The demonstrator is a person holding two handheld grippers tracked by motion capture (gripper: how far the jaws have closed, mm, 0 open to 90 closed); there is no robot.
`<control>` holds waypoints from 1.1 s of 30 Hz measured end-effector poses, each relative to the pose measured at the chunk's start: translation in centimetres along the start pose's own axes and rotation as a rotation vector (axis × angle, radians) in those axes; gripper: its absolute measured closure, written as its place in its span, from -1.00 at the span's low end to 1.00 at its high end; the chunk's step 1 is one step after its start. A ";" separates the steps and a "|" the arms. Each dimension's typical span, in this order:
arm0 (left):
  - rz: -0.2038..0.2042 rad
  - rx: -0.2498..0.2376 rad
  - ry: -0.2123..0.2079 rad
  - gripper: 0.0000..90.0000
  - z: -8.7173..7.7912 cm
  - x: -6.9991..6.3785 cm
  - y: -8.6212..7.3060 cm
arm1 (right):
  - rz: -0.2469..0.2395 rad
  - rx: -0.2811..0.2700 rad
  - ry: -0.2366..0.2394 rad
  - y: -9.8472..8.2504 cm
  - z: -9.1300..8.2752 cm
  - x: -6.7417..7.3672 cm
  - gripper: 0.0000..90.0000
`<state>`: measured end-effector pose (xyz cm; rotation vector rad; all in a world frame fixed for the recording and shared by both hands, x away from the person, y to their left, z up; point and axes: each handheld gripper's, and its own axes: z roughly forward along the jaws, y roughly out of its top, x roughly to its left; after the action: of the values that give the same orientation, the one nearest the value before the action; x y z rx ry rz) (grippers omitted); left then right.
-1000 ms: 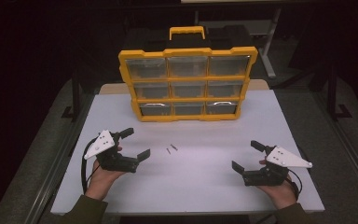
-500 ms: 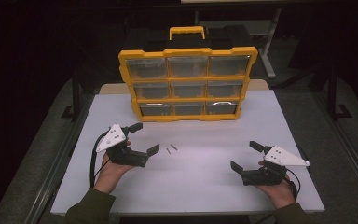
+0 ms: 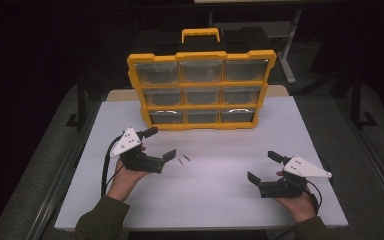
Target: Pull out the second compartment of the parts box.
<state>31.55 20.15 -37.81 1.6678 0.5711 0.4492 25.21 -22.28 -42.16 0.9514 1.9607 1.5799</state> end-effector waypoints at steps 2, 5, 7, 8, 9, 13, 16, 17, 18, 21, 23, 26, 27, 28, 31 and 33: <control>0.000 0.001 -0.004 -1.00 0.3 0.0 0.0 | 0.002 0.002 -0.002 0.0 0.1 0.0 -1.00; -0.005 0.000 -0.006 -1.00 0.7 0.0 0.0 | -0.008 0.009 0.002 0.0 0.2 0.0 -1.00; -0.006 -0.002 -0.009 -1.00 0.9 0.0 0.1 | -0.009 0.011 -0.001 0.0 0.2 0.0 -1.00; 0.000 -0.001 -0.012 -1.00 1.1 0.0 0.1 | -0.007 0.013 0.000 0.0 0.2 0.0 -1.00; 0.005 0.002 -0.014 -1.00 1.3 0.0 0.2 | -0.007 0.013 0.000 0.0 0.2 0.0 -1.00; 0.008 0.005 -0.024 -1.00 2.1 -0.1 0.3 | -0.002 0.023 0.004 -0.1 0.3 0.0 -1.00; 0.012 0.008 -0.031 -1.00 2.7 -0.2 0.3 | -0.007 0.019 0.004 0.0 0.2 0.0 -1.00; 0.014 0.007 -0.032 -1.00 2.9 -0.2 0.3 | -0.002 0.021 0.003 0.0 0.2 0.0 -1.00; 0.018 0.014 -0.035 -1.00 3.1 -0.2 0.3 | -0.002 0.021 0.003 0.0 0.2 0.0 -1.00; 0.022 0.013 -0.040 -1.00 3.7 -0.2 0.4 | 0.001 0.024 0.007 0.0 0.2 -0.1 -1.00; 0.023 0.005 -0.040 -1.00 4.1 -0.2 0.5 | 0.001 0.024 0.008 0.0 0.2 -0.1 -1.00; 0.024 0.002 -0.044 -1.00 4.6 -0.2 0.8 | 0.004 0.021 0.009 0.0 0.2 -0.1 -1.00; 0.025 -0.001 -0.049 -1.00 4.7 -0.2 0.8 | 0.001 0.022 0.010 0.0 0.2 -0.1 -1.00; 0.019 -0.007 -0.052 -1.00 4.9 -0.2 0.9 | 0.002 0.023 0.012 0.0 0.2 -0.1 -1.00; 0.025 -0.001 -0.045 -1.00 5.3 -0.1 1.0 | 0.005 0.023 0.014 0.0 0.2 -0.1 -1.00; 0.028 -0.007 -0.043 -1.00 5.6 0.1 1.1 | 0.005 0.021 0.013 0.0 0.2 -0.1 -1.00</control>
<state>35.01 15.62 -37.70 1.6762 0.5146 0.4339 25.44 -22.21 -42.24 0.9573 1.9893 1.5746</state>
